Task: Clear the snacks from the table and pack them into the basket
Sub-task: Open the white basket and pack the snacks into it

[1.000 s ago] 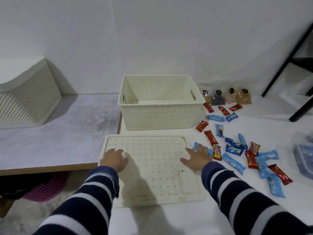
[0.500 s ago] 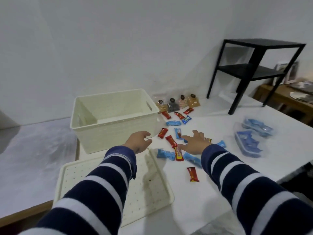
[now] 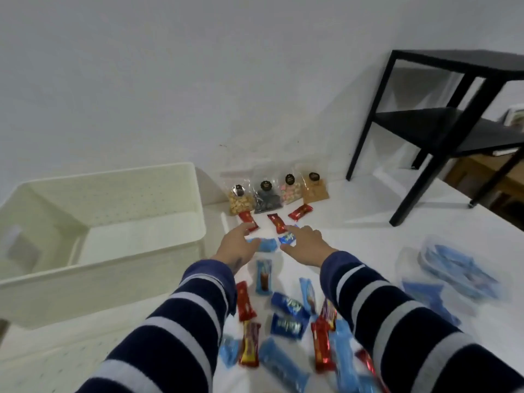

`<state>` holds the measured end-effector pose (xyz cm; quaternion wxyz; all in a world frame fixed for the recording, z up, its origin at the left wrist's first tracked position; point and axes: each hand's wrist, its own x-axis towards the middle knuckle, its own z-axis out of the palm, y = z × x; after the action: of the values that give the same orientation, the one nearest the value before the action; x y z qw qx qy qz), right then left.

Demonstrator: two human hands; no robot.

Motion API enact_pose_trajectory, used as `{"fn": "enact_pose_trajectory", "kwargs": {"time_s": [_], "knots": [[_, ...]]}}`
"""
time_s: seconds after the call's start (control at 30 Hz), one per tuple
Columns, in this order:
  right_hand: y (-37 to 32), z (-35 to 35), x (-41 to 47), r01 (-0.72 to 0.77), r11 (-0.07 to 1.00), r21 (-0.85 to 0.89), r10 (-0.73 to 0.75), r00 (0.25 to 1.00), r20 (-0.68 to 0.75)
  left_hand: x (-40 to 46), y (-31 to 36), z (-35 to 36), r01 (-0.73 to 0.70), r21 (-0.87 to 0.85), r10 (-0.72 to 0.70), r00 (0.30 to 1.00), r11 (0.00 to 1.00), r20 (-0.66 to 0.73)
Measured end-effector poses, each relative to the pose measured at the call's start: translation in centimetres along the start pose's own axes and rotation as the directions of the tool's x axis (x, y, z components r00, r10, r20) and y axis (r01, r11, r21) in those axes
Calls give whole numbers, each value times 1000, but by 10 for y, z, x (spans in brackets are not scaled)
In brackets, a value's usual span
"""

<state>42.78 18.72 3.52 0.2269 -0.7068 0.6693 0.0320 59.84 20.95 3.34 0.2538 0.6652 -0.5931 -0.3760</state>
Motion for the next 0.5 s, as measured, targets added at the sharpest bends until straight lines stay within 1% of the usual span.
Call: {"fn": "enact_pose_trajectory", "kwargs": {"time_s": [0.17,0.3,0.4,0.5], "knots": [[19,-20,110,75,973,218,-73,997,-16,86,-3,17,75,-34,-81,979,997,-189],[22,-26,183,128,931,342,-111,991,-70,143,-14,16,120,-78,-138,944,990,-299],[20,-20,222,150,898,414,-114,987,-112,177,-22,15,164,-70,-178,928,984,-327],[17,-10,248,190,860,474,-109,975,-192,204,-30,15,173,-116,-202,925,978,-322]]}}
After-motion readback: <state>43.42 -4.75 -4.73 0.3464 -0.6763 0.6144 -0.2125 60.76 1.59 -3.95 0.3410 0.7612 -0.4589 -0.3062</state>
